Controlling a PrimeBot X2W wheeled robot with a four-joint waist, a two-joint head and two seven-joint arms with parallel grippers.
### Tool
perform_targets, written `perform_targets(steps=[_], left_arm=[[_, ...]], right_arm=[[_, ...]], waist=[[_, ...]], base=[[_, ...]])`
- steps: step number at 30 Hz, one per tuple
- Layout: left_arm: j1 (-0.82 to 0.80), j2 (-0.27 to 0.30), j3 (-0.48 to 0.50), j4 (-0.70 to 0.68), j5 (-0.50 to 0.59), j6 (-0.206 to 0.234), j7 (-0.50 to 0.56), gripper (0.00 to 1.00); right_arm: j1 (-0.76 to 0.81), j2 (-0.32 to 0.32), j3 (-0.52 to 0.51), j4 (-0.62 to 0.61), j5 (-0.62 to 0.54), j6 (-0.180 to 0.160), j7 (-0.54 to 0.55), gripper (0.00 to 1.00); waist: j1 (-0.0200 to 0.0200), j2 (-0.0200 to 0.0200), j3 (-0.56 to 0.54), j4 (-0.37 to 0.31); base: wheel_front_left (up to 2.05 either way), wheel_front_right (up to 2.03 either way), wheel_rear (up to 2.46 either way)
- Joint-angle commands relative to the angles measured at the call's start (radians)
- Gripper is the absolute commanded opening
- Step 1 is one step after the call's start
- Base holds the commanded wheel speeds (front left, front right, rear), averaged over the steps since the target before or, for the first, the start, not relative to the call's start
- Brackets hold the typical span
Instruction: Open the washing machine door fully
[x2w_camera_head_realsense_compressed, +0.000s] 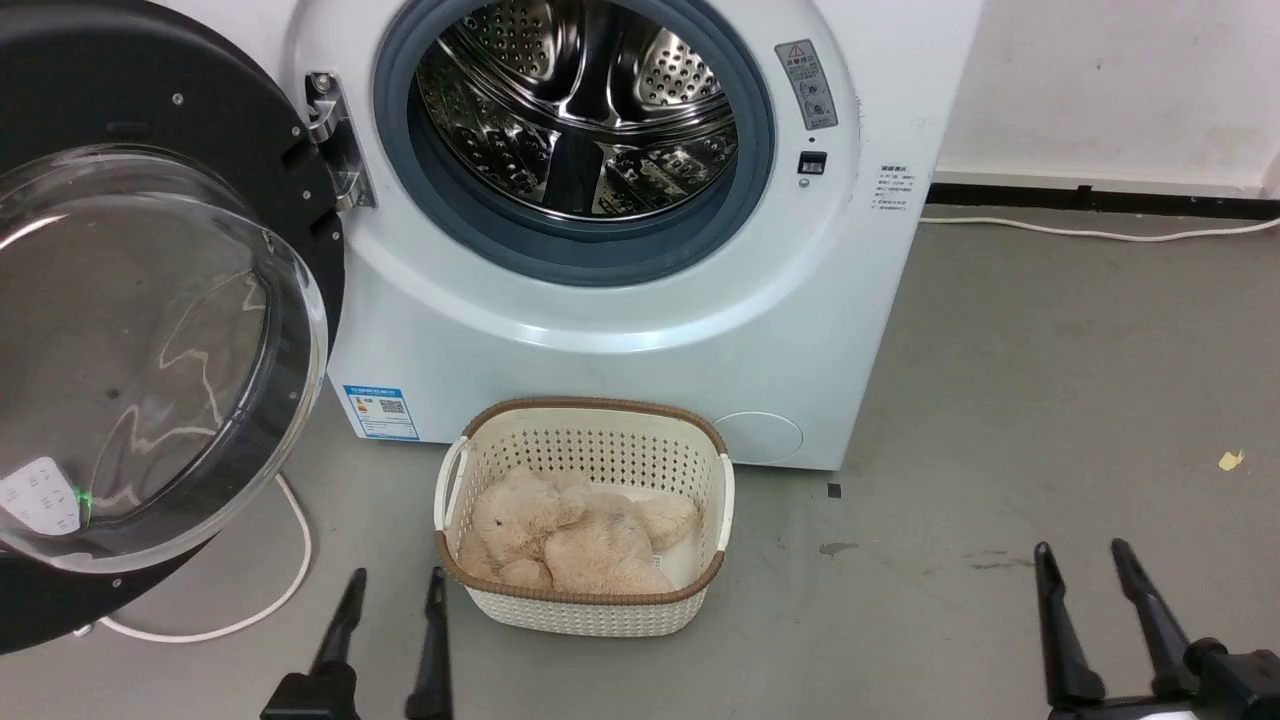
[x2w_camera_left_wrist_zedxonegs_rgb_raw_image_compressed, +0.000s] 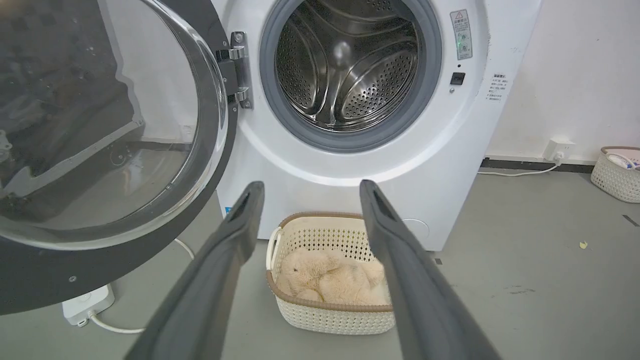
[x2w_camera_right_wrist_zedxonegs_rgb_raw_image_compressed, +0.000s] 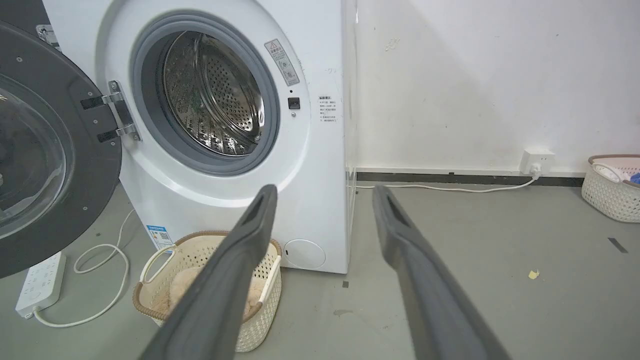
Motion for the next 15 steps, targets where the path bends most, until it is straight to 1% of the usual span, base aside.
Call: perform_targets(steps=[1,15], left_arm=[[0.000,0.000,0.001,0.001,0.000,0.000,0.000,0.00],[-0.013,-0.003,0.010,-0.004,0.012,-0.008,0.028,0.00]], right_arm=[[-0.001,0.000,0.000,0.000,0.000,0.000,0.000,0.00],[-0.014,0.000,0.009,-0.002,-0.013,0.000,0.028,0.00]], waist=[[0.0000,0.0000,0.000,0.000],[0.0000,0.0000,0.001,-0.004]], base=[[0.00,0.00,0.00],[0.00,0.00,0.00]])
